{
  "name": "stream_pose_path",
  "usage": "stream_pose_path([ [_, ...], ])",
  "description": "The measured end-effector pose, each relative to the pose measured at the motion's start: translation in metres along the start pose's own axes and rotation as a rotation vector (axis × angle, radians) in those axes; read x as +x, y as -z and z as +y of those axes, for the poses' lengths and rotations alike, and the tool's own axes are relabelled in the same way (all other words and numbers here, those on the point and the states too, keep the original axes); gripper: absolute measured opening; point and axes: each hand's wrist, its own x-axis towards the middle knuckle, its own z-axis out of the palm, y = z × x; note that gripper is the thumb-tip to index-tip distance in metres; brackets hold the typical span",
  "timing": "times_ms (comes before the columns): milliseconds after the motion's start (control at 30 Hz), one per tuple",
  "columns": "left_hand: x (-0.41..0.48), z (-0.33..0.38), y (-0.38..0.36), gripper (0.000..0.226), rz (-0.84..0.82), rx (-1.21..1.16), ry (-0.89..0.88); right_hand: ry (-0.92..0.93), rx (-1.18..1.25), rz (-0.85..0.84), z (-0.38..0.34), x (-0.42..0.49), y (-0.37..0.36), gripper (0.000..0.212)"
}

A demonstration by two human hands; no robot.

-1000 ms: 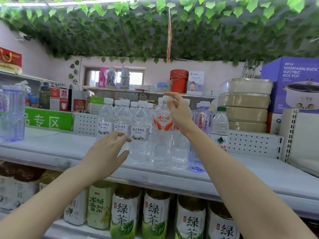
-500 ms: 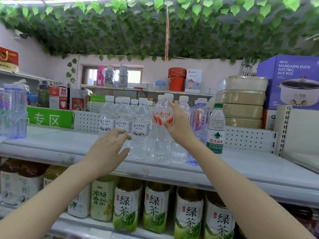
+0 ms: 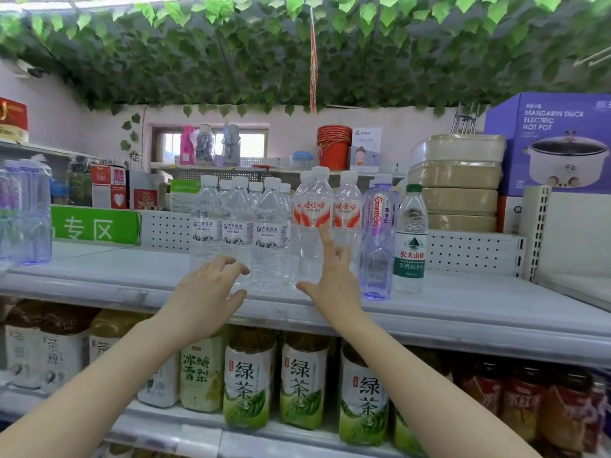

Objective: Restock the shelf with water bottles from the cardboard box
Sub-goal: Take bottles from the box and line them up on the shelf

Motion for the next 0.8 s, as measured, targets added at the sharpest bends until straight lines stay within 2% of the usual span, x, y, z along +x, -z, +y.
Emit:
stream_pose_path([
  [333, 0.004, -0.008, -0.005, 0.039, 0.000, -0.023, 0.008, 0.001, 0.098, 0.005, -0.006, 0.001, -0.012, 0.108],
  [600, 0.008, -0.011, -0.006, 0.039, 0.002, -0.029, -0.003, -0.029, -0.047, -0.001, -0.011, 0.000, -0.024, 0.104],
  [800, 0.004, -0.019, -0.004, 0.038, 0.009, -0.021, 0.003, -0.018, 0.061, 0.044, -0.014, -0.004, -0.026, 0.103],
])
